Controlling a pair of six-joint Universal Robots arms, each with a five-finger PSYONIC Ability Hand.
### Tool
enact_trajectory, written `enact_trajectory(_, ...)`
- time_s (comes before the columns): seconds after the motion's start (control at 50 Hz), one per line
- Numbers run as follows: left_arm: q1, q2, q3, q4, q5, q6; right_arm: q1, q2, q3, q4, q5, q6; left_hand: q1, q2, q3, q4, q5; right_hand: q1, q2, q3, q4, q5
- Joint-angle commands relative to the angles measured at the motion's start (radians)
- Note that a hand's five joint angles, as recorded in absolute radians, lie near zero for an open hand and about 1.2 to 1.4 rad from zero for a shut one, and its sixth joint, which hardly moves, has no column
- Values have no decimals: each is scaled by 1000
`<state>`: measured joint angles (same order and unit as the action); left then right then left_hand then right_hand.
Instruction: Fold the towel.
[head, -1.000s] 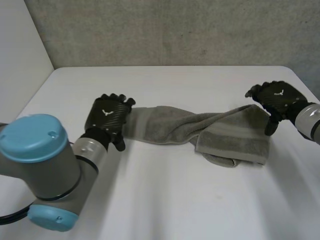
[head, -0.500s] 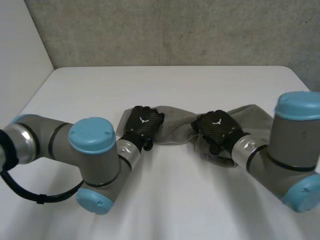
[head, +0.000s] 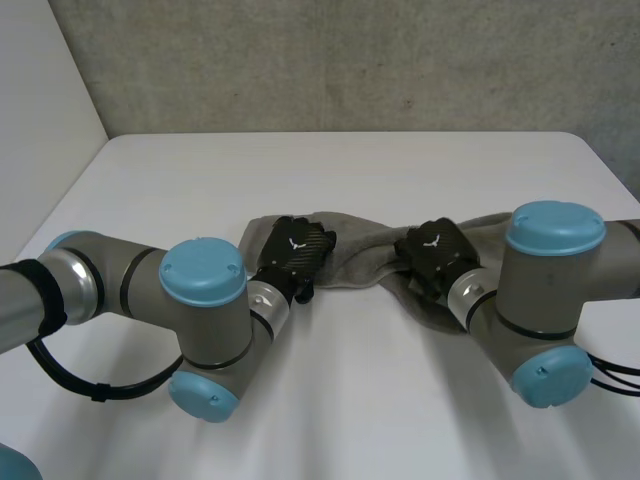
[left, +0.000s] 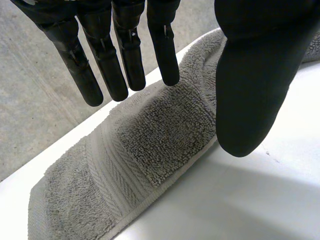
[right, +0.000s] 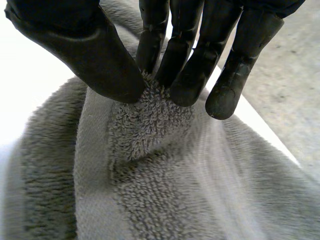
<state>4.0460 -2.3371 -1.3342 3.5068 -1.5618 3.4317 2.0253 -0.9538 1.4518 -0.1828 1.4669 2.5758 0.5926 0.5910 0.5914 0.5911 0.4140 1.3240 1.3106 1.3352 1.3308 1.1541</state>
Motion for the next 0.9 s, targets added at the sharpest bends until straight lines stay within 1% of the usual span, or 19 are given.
enact_trajectory(0.02, -4, -4, 16, 1, 0, 0, -17, -89, 36, 12, 1, 9, 73, 75, 74, 75, 77, 72, 86, 61, 65, 68)
enact_trajectory(0.1, -4, -8, 24, 1, 0, 0, -65, -146, 70, 13, 0, 7, 67, 69, 68, 69, 71, 72, 86, 61, 65, 68)
enact_trajectory(0.14, -4, -18, 35, 1, 0, 0, -127, -212, 111, 13, -22, 6, 64, 66, 65, 66, 68, 72, 86, 61, 65, 68)
enact_trajectory(0.16, -4, -18, 35, 1, 0, 0, -128, -212, 111, 13, -22, 6, 64, 66, 65, 66, 68, 72, 86, 61, 65, 68)
enact_trajectory(0.2, -4, -22, 41, 1, 0, 1, -174, -255, 143, 13, -57, 6, 64, 66, 65, 66, 68, 72, 86, 61, 65, 68)
enact_trajectory(0.36, -4, -53, 79, 0, 0, 1, -250, -281, 220, 13, -117, 7, 76, 78, 77, 77, 80, 72, 86, 61, 65, 68)
enact_trajectory(0.5, -4, -88, 105, -3, 0, 3, -270, -280, 243, 12, -140, 6, 108, 110, 109, 110, 112, 72, 86, 61, 65, 68)
enact_trajectory(0.64, -4, -120, 142, -2, 0, 4, -270, -278, 243, 11, -140, 9, 117, 119, 118, 119, 121, 72, 86, 61, 65, 68)
enact_trajectory(0.78, -9, -172, 223, 0, 0, 6, -269, -275, 254, 11, -140, 10, 176, 177, 177, 177, 180, 72, 86, 61, 65, 68)
enact_trajectory(0.9, -9, -202, 267, 3, -1, 9, -269, -273, 260, 11, -151, 10, 155, 157, 156, 157, 159, 72, 86, 61, 65, 68)
